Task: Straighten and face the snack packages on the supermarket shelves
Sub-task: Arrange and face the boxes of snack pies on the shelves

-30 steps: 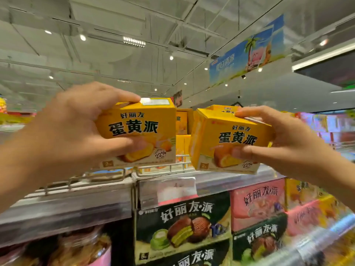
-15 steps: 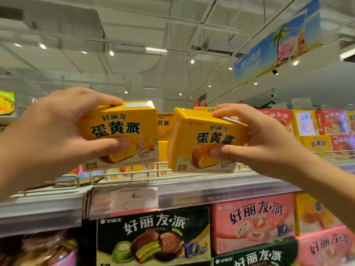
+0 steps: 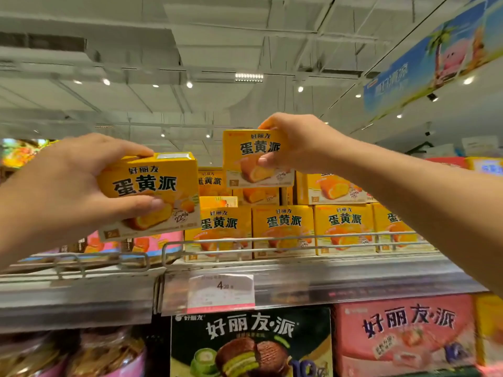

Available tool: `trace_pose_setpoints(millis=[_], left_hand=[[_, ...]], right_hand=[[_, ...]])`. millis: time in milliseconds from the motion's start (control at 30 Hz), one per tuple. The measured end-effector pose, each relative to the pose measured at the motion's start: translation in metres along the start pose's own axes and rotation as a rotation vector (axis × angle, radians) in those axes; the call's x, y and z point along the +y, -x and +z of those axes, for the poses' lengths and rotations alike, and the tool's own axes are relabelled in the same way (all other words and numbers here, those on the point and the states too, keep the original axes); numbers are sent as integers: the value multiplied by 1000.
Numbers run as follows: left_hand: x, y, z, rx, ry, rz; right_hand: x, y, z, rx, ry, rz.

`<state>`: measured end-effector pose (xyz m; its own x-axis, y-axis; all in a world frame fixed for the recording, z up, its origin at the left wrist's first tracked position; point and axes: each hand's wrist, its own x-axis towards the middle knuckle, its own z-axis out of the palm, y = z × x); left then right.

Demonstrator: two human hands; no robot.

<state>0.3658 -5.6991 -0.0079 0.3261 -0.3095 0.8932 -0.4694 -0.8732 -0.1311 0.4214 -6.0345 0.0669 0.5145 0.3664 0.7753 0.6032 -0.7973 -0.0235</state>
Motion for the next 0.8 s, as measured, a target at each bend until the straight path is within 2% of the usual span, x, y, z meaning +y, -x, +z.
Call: trace_pose_setpoints(millis=[133, 433, 667, 800], left_hand=[[8, -7, 1, 11, 48, -2], [19, -59, 17, -152, 182, -193], [24, -95, 35, -237, 322, -270], [20, -102, 54, -307, 315, -274]], right_hand=[[21, -4, 11, -51, 124, 36], [38, 0, 15, -201, 173, 130], [33, 0, 21, -224, 240, 160], [30, 1, 22, -246, 282, 178]])
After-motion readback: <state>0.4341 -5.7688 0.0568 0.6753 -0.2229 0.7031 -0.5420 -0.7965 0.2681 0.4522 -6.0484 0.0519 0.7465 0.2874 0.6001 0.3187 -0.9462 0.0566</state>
